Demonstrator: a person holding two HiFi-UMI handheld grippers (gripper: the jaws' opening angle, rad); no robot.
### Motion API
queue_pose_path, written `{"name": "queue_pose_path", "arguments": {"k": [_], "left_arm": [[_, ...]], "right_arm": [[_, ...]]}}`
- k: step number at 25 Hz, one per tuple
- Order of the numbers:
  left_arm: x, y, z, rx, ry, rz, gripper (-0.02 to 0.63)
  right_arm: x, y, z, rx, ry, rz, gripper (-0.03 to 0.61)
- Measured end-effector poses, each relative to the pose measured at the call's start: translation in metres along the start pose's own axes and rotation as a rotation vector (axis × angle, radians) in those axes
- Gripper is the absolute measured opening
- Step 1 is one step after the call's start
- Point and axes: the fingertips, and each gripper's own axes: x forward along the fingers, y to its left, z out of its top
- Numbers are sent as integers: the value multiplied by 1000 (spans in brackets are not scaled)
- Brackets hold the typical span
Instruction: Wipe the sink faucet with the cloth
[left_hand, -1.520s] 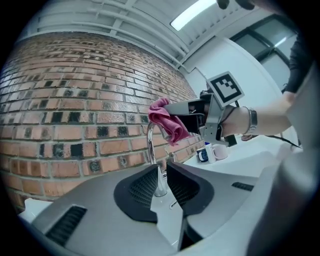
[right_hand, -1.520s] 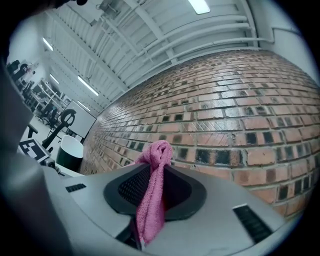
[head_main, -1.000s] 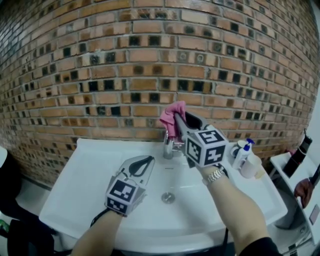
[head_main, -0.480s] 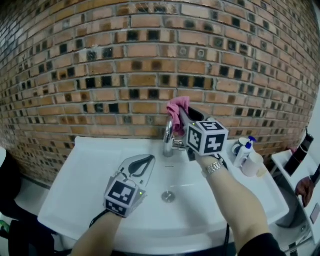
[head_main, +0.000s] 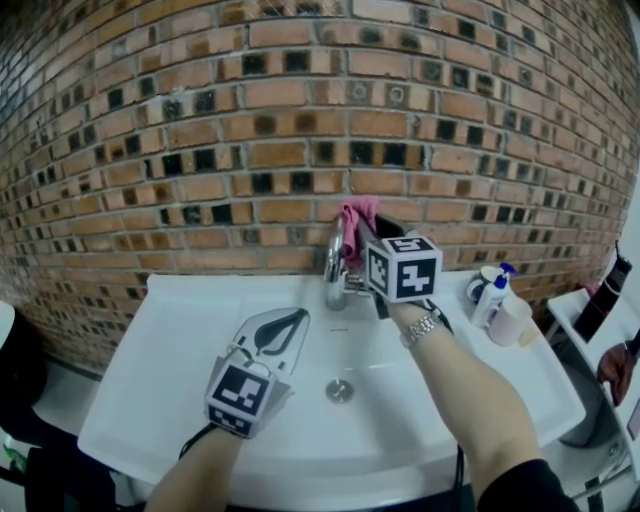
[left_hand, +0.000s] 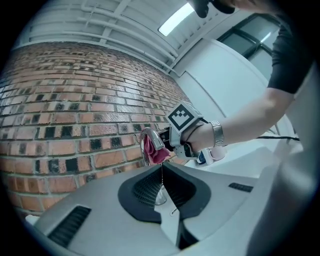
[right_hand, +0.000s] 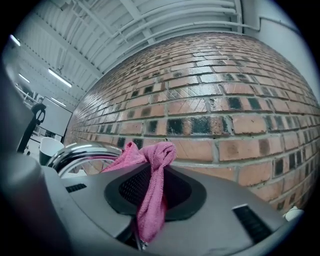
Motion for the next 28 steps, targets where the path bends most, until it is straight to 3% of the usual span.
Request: {"name": "queue_pose_path", "arguments": {"k": [16,28], "left_arm": [[2,-4,-1,33,3,-19,9],[1,-6,1,22,4,-13,9]], "right_arm": [[10,-4,-38,-98,91,-85,80],[6,5,-68,-166,169,-93,80]]}}
